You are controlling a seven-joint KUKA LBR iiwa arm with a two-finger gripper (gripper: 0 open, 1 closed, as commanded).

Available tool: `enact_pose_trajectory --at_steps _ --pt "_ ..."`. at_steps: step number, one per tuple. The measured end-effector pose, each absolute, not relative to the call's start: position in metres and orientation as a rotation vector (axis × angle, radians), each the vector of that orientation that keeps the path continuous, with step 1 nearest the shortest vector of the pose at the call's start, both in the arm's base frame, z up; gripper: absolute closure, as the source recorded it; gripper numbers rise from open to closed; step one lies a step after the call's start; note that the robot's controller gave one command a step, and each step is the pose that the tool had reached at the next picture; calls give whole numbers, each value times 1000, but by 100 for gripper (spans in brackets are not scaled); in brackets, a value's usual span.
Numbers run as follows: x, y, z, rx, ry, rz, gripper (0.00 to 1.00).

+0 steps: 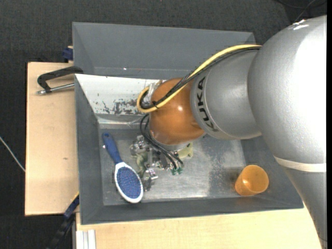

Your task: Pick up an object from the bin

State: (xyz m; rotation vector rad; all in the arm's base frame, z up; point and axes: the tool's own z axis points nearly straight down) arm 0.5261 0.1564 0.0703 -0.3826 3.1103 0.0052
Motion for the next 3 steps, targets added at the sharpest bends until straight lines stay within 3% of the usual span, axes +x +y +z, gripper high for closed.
enact_pose_trajectory --at_steps 1,2,3 --pt "528 156 74 -379 3107 7 100" --pt "550 142 319 -558 3074 2 100" --pt "549 142 314 -561 3084 3 100"
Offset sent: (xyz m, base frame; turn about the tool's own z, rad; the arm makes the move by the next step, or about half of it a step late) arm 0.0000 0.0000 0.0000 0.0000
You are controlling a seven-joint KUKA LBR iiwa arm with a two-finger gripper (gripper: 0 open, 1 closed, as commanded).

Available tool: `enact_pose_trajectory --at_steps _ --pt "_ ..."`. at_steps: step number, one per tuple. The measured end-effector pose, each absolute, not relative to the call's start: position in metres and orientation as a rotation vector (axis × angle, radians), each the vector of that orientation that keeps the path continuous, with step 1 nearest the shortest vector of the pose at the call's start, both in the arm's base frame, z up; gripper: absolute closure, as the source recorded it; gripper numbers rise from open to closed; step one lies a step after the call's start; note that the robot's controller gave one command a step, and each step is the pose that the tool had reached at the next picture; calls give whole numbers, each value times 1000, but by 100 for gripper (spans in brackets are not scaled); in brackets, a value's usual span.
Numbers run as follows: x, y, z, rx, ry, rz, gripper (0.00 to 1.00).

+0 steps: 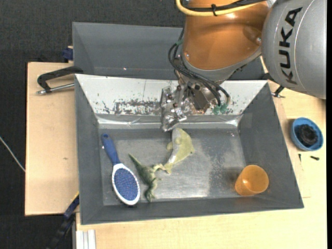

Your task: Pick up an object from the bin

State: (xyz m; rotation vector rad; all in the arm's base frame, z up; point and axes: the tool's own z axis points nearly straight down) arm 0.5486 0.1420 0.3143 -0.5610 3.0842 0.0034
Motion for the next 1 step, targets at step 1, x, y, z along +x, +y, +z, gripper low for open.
enact_pose_trajectory --at_steps 1 --pt "526 117 188 -1287 2866 1 100"
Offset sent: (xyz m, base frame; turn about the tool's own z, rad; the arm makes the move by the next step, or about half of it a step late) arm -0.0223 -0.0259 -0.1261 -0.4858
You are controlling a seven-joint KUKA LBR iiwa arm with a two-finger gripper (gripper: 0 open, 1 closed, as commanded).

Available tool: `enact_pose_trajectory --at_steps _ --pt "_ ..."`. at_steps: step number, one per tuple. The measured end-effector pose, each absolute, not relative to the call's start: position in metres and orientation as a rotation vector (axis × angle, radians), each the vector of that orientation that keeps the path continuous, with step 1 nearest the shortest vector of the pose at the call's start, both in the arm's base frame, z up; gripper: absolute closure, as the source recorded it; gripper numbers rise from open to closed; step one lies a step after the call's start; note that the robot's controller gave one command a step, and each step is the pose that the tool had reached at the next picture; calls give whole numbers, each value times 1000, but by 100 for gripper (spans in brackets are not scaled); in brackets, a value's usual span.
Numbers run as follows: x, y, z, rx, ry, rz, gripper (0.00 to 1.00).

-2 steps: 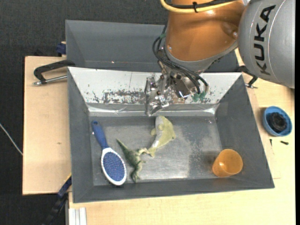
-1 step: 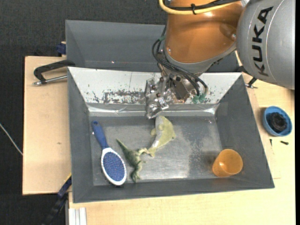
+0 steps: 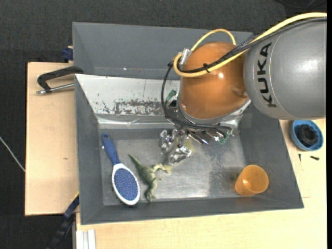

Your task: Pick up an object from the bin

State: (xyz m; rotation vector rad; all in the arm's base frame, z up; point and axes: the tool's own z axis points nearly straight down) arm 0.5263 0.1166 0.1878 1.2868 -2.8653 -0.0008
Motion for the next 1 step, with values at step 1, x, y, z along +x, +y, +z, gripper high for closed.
enact_pose_trajectory --at_steps 1 --pt "527 117 189 1287 -2868 -2 0"
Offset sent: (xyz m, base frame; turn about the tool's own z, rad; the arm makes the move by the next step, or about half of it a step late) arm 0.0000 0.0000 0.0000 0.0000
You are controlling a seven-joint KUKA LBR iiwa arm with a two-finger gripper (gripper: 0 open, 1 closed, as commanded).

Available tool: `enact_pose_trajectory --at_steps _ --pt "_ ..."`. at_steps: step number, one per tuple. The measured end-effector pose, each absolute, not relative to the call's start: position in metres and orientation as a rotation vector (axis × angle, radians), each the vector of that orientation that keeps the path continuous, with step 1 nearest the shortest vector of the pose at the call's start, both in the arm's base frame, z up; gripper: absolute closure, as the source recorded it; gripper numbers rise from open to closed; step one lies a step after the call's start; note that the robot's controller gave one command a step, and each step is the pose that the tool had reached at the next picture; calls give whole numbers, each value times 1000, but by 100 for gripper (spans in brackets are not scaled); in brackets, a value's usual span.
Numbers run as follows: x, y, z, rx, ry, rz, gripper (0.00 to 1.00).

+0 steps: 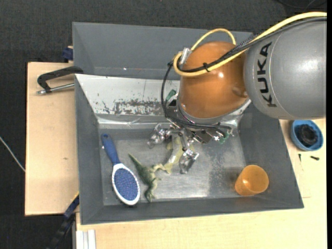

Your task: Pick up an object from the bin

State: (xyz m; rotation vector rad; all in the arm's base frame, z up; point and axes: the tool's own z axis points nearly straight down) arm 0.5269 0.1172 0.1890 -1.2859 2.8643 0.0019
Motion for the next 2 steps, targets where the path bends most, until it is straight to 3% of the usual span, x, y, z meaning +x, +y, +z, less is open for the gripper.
enact_pose_trajectory --at_steps 1,2 --pt "496 146 109 -1416 2811 8 0" --pt "514 130 70 -1292 2860 4 0"
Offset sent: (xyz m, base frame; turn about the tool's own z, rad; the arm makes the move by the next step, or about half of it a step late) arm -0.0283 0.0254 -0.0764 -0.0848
